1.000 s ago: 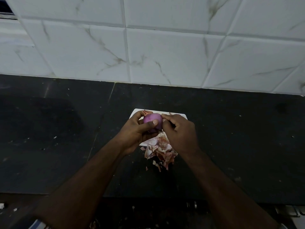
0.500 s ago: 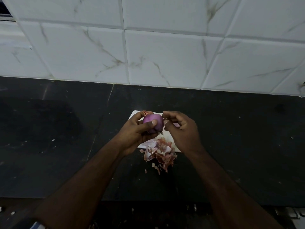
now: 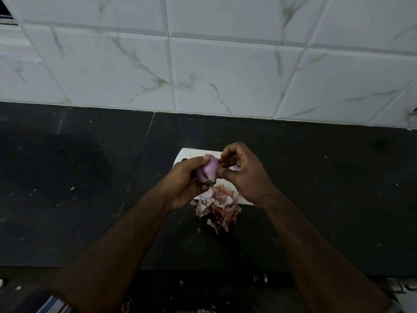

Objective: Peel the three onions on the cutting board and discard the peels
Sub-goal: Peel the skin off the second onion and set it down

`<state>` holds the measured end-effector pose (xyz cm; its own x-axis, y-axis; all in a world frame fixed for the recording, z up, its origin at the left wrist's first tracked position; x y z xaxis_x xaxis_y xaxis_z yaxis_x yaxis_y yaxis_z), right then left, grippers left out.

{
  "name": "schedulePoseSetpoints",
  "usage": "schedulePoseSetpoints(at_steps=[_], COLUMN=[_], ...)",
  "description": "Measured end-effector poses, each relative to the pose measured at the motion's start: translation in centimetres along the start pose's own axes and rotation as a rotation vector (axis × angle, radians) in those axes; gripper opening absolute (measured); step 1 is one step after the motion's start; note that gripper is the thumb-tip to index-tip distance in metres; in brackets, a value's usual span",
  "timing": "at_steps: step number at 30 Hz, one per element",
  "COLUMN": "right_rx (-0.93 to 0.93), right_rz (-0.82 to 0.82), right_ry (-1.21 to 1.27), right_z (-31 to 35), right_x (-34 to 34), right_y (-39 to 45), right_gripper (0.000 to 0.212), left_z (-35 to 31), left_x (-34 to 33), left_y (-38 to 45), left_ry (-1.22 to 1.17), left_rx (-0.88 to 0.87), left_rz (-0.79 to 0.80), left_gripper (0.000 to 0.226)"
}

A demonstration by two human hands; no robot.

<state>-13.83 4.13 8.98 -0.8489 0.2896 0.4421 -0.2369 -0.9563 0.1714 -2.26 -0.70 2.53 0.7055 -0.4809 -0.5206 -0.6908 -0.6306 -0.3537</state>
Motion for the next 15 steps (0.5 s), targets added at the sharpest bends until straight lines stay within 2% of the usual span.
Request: schedulePoseSetpoints(at_steps=[15], right_rx=[0.023], right_rz=[-0.015], right_ry=[-0.012], right_z=[0.4], right_x=[-0.08], right_y=[-0.04], right_gripper=[0.028], left_z=[-0.06], left_x=[-0.21], left_y=[0.09], left_ry=[-0.002], left_rx=[0.021], left_rz=[0.002], left_gripper=[0.034])
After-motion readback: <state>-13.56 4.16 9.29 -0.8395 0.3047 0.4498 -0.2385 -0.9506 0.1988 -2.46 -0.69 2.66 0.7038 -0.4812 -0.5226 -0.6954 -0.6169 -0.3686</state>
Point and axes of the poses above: each hand's wrist, its own y-axis towards the middle knuckle, its own x-axis out of the back of the hand, z = x × y, the point moved 9 cm from there along y, towards the middle knuckle, and after that the axes turned 5 degrees about -y, right-handed, at the moved point
